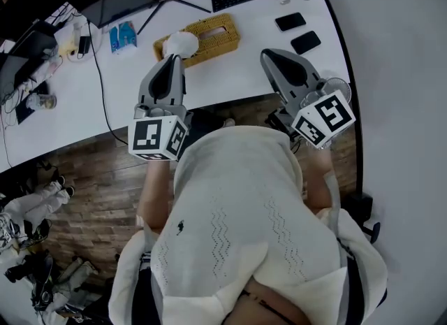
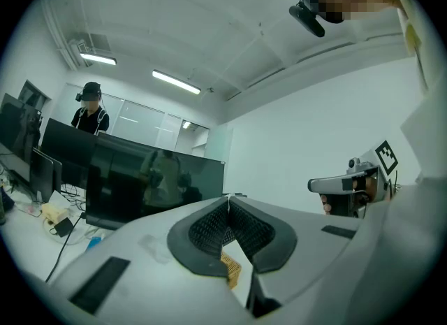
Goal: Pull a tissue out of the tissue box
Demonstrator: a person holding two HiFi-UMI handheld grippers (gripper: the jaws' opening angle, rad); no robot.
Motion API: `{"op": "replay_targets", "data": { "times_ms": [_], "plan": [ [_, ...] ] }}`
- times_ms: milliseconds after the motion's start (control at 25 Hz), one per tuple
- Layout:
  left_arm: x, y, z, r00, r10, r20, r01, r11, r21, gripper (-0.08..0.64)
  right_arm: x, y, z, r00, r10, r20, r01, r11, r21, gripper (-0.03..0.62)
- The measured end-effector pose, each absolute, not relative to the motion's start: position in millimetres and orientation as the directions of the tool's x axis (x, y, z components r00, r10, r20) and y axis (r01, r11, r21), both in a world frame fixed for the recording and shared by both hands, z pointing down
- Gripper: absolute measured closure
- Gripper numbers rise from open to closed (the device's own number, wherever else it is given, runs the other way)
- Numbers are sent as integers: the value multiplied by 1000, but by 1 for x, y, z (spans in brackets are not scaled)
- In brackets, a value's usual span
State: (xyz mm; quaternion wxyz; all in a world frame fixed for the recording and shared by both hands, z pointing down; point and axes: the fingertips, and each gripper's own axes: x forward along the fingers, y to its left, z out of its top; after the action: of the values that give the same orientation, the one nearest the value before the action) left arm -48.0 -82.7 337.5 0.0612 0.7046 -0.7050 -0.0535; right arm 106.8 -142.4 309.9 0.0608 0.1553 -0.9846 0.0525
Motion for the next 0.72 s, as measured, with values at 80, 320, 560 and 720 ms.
{"op": "replay_targets", "data": {
  "times_ms": [80,320,560,720],
  "plan": [
    [-52,-83,333,-9,-1000,2,-986,9,167,546,106,-146,306,-942,-304,139,-317,945,-77,591],
    [-59,-82,316,-22,-1000,-18,-989,19,144,546,100,-152,292,-948,-291,130,-303,950,-79,591],
    [-57,-87,311,-5,-1000,-14,-992,3,127,546,98,-150,288,-951,-285,122,-296,952,-77,591],
    [-51,-88,308,2,-1000,-20,-993,-4,119,546,100,-149,285,-952,-288,108,-297,951,-83,592]
  ]
}}
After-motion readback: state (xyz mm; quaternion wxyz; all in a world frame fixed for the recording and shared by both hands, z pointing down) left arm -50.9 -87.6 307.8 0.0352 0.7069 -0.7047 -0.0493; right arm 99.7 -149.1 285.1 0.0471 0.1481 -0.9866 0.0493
